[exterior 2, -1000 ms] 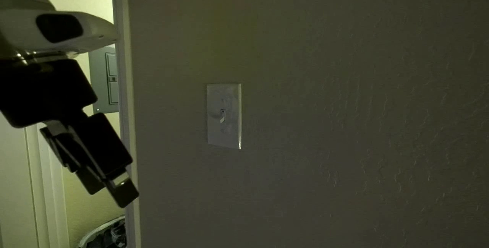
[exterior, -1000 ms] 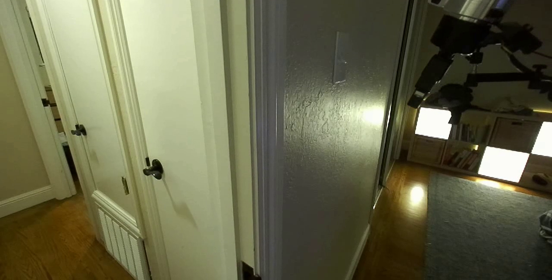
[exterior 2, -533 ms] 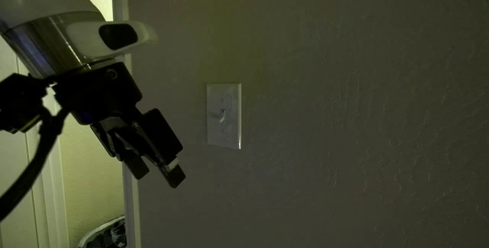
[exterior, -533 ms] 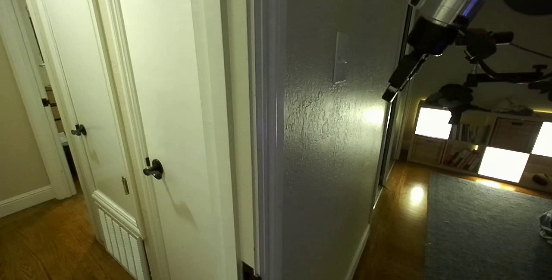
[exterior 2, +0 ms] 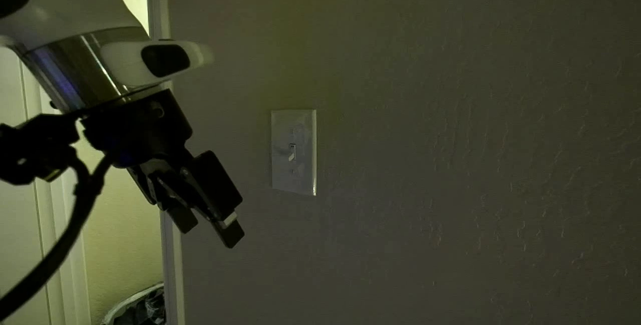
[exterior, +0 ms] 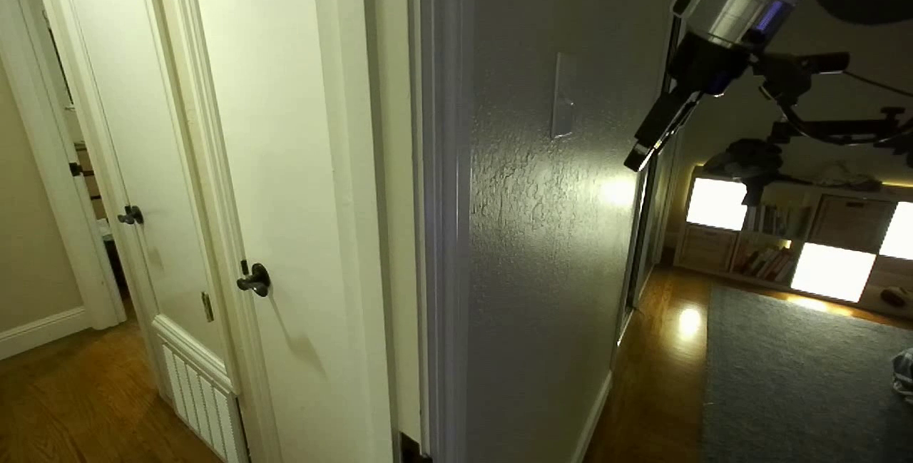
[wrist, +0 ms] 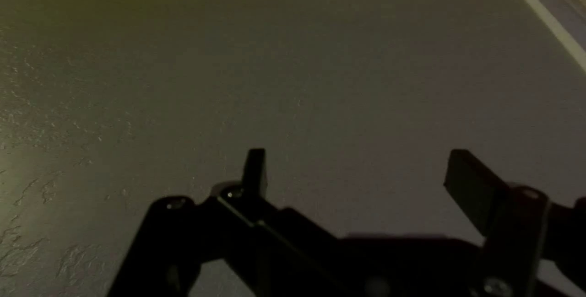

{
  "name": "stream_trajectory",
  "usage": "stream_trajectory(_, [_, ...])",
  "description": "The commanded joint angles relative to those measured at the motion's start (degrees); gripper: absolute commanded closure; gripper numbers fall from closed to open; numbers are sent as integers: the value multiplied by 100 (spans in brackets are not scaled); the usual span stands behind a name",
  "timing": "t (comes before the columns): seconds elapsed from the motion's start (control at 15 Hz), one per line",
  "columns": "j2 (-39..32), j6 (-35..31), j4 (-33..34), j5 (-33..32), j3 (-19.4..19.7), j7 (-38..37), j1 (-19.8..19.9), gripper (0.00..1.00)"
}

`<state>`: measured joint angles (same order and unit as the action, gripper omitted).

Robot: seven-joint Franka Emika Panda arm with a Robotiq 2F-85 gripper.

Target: Turn on the switch

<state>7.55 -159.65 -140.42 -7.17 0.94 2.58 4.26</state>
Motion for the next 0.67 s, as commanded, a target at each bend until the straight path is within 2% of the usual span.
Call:
stream_trajectory(0.0, [-299,-360,211,968,240,911,-297,0])
stream_trajectory(0.2, [-404,-506,358,1651,231,1728,-239,0])
stream_trajectory(0.6, [-516,-563,700,2289,307,2567,-171,3])
